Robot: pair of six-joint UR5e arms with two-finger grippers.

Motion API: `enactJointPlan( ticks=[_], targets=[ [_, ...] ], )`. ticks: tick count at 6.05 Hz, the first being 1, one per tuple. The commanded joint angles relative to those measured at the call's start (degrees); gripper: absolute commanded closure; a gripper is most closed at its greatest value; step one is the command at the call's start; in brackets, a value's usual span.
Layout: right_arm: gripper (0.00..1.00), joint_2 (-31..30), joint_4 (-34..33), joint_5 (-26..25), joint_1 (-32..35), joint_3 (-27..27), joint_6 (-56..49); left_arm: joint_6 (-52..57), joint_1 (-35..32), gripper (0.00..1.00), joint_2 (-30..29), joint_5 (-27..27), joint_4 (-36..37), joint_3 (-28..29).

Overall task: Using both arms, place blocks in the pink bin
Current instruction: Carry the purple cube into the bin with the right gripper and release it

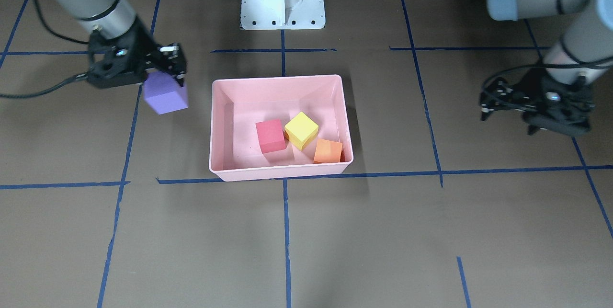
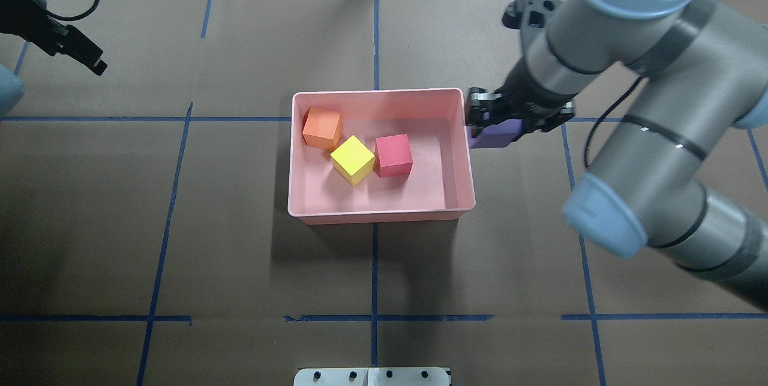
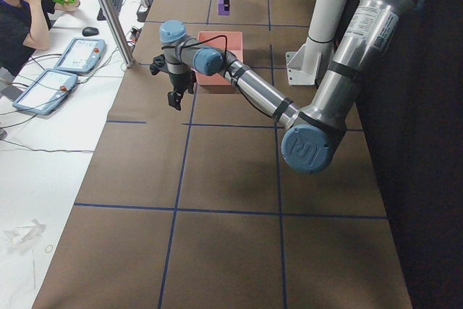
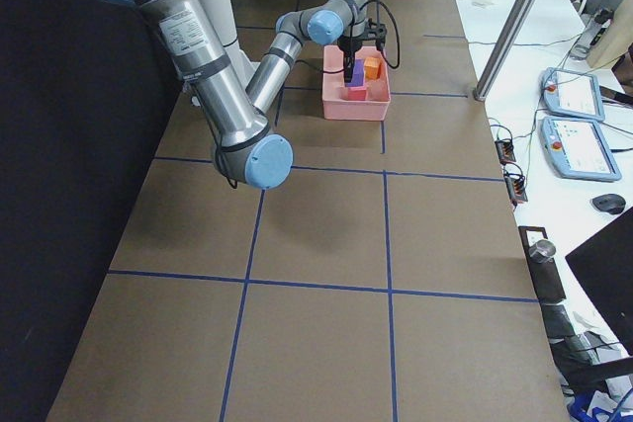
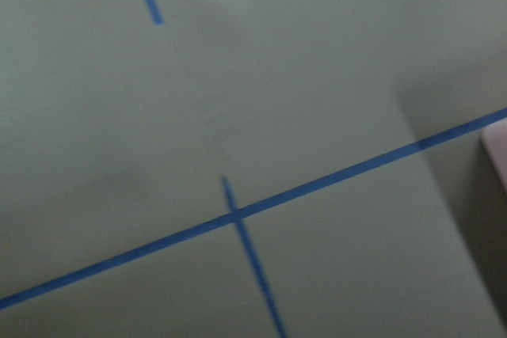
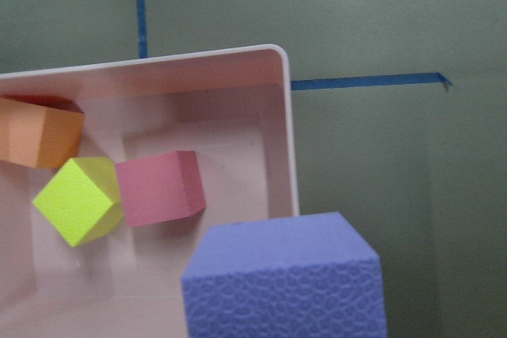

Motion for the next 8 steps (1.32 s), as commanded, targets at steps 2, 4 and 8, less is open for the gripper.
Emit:
enactJointPlan(
  ticks=[2, 4, 8],
  targets=[
    [0.0, 3.7, -0.7, -7.0, -5.7, -2.0, 7.8, -0.6, -0.3, 0.0, 0.1, -1.1, 0.0, 0.3],
    [0.0, 3.5, -5.0, -6.3, -3.5, -0.9, -1.3, -0.4, -0.3, 0.0, 0.3, -1.0, 0.0, 0.4],
    [0.0, -13.8, -5.7, 8.1, 23.7, -1.9, -48.6, 15.7, -10.5, 0.0, 4.9, -1.0, -0.1, 6.2]
  ],
)
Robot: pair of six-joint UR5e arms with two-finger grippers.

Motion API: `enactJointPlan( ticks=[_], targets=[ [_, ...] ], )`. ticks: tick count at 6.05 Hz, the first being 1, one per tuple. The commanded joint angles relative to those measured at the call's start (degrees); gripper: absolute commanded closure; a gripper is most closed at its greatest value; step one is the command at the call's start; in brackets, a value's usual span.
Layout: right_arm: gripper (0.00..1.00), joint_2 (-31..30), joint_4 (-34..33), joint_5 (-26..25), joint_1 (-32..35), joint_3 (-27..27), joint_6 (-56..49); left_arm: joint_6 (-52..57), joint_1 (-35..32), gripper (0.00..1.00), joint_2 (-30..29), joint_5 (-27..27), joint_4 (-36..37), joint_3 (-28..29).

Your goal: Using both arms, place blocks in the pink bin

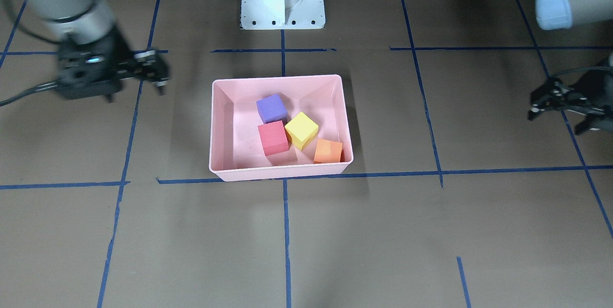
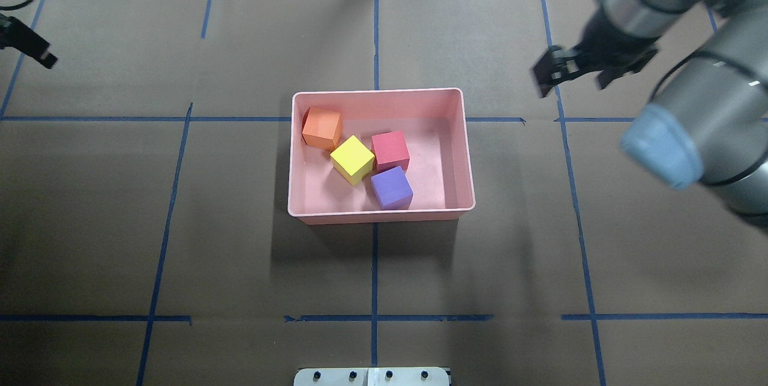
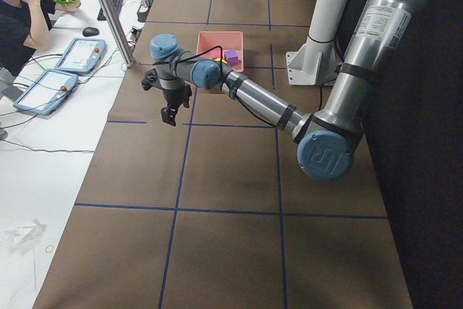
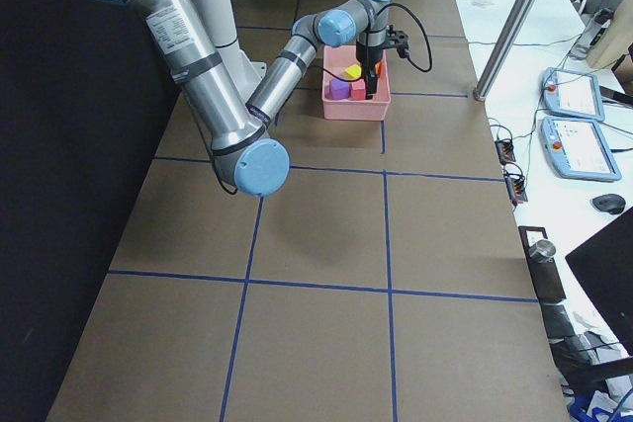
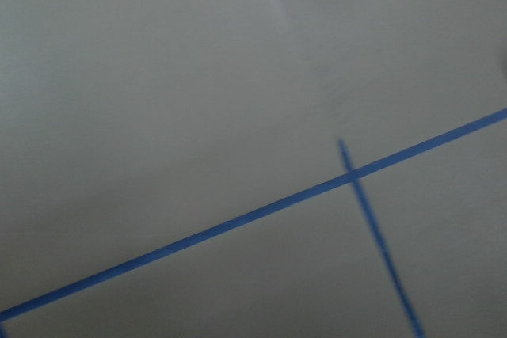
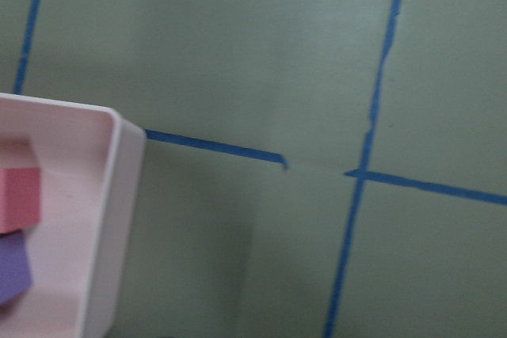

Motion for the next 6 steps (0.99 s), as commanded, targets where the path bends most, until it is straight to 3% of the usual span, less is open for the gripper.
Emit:
enactJointPlan(
  ticks=[1, 2, 3, 5, 6],
  targets=[
    [0.0, -9.9, 0.2, 4.3, 13.8, -3.0, -26.5, 10.2, -7.6, 0.0, 1.9, -0.3, -0.2, 7.2],
    [0.0, -15.1, 0.7, 6.9, 19.7, -5.9, -39.1, 12.1, -11.3, 0.0, 3.5, -0.4, -0.8, 11.2],
    [0.0, -20.4, 0.7, 7.5, 24.9, -6.6, -46.6, 12.6, -13.8, 0.0, 6.2, -0.4, -1.6, 11.7],
    [0.0, -29.1, 0.8, 7.4, 30.3, -6.9, -48.4, 12.7, -14.7, 0.0, 14.9, -0.2, -6.7, 9.5],
    [0.0, -29.8, 0.8, 7.4, 30.4, -7.0, -48.4, 12.8, -14.8, 0.0, 15.2, 0.3, -6.2, 9.4]
  ],
)
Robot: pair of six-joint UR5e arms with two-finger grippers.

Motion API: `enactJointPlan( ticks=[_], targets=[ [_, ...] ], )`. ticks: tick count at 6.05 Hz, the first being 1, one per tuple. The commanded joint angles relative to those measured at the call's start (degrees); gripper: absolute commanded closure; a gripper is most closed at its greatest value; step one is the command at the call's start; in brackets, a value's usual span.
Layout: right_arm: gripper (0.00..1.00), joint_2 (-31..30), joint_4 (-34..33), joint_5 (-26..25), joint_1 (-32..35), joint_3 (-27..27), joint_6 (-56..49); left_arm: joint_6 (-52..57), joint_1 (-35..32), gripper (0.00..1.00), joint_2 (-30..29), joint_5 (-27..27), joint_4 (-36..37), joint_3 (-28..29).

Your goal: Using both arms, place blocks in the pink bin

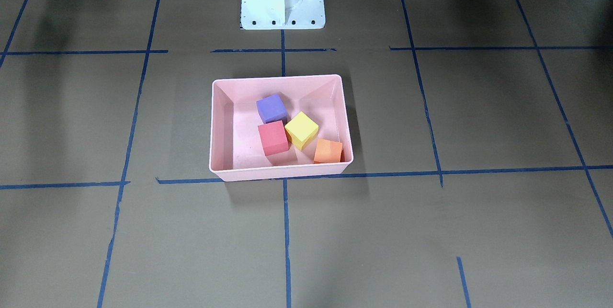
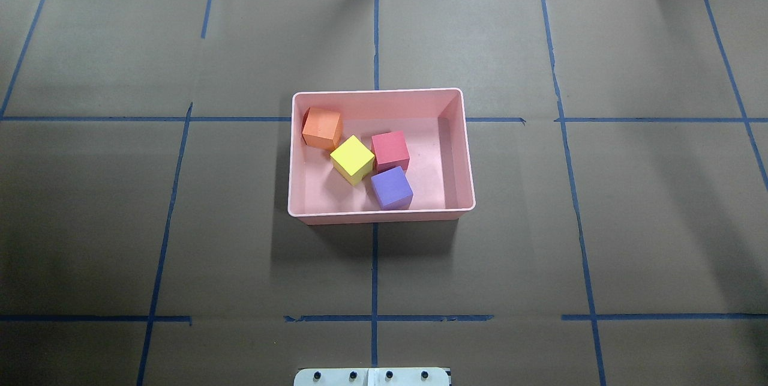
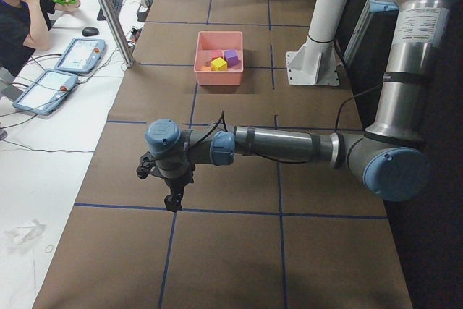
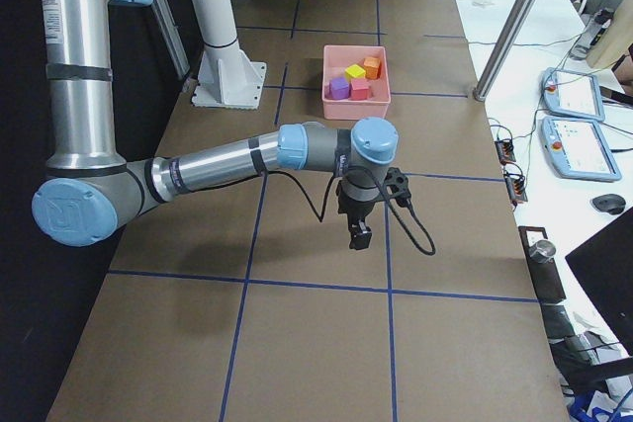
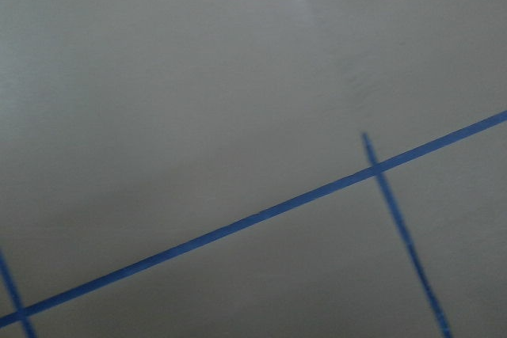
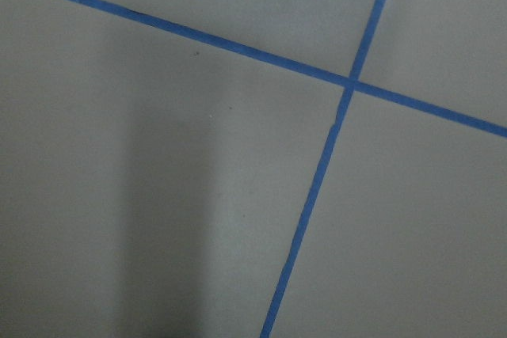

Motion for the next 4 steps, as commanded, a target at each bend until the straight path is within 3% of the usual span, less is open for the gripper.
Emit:
enactJointPlan(
  ticks=[1, 4],
  targets=[
    [0.0, -1.9, 0.0, 0.1, 0.9, -0.2, -0.2, 0.4, -0.1, 0.0, 2.5, 0.3, -1.0, -0.9],
    [0.0, -1.9, 0.0, 0.1, 0.9, -0.5, -0.2, 0.5, -0.1, 0.0, 3.7, 0.5, -1.0, -2.7]
  ],
)
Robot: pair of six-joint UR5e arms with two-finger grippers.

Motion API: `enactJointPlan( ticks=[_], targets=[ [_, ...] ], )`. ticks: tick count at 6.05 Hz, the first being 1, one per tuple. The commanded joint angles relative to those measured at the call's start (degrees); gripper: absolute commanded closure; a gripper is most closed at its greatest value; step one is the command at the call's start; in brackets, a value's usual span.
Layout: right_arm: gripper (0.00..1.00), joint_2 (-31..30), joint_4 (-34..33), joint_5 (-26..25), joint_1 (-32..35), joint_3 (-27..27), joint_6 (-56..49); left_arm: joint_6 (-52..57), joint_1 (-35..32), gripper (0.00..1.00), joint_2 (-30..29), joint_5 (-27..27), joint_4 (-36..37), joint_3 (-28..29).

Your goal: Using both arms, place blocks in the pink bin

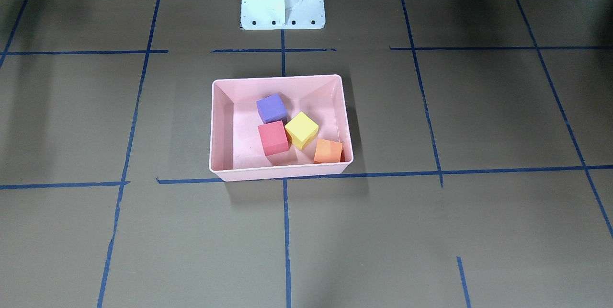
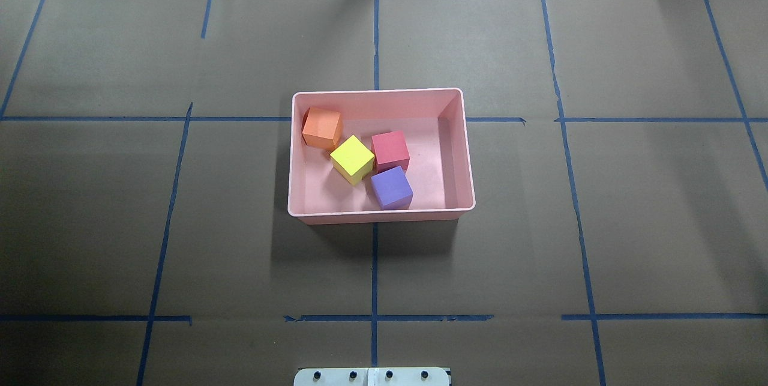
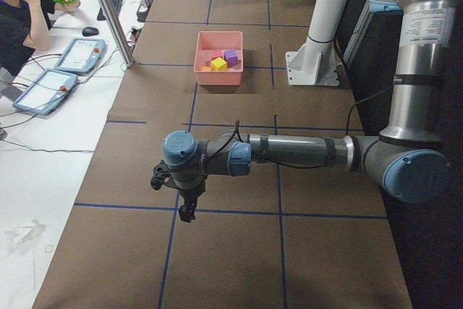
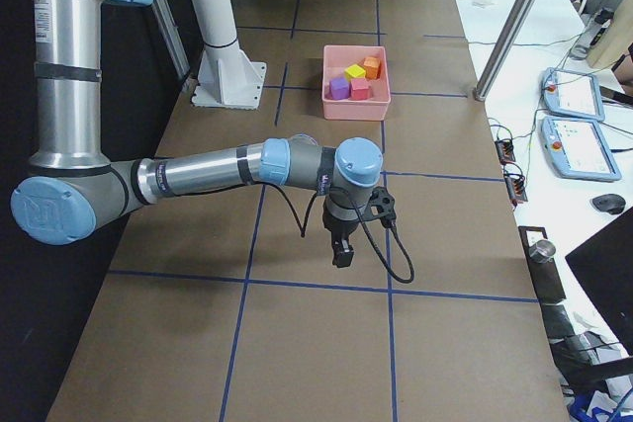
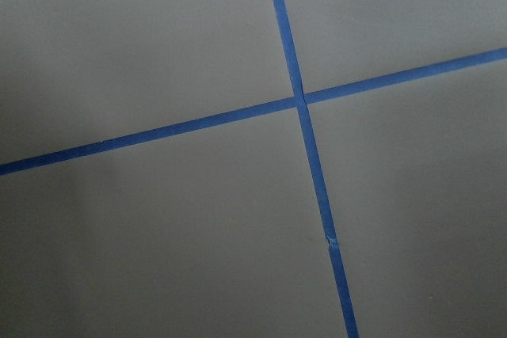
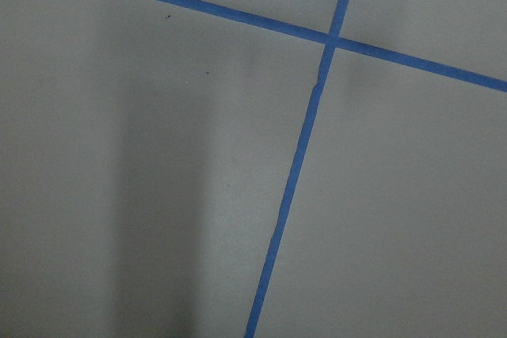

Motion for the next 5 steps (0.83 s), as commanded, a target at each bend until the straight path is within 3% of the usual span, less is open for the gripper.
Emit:
enactJointPlan(
  ticks=[1, 5],
  targets=[
    [0.0, 0.0, 0.0, 0.0, 0.0, -0.6, -0.1, 0.2, 0.2, 0.0, 0.6, 0.0, 0.0, -0.7],
    [0.0, 0.0, 0.0, 0.1, 0.0, -0.7, 0.0, 0.2, 0.2, 0.0, 1.3, -0.1, -0.1, -0.9]
  ],
)
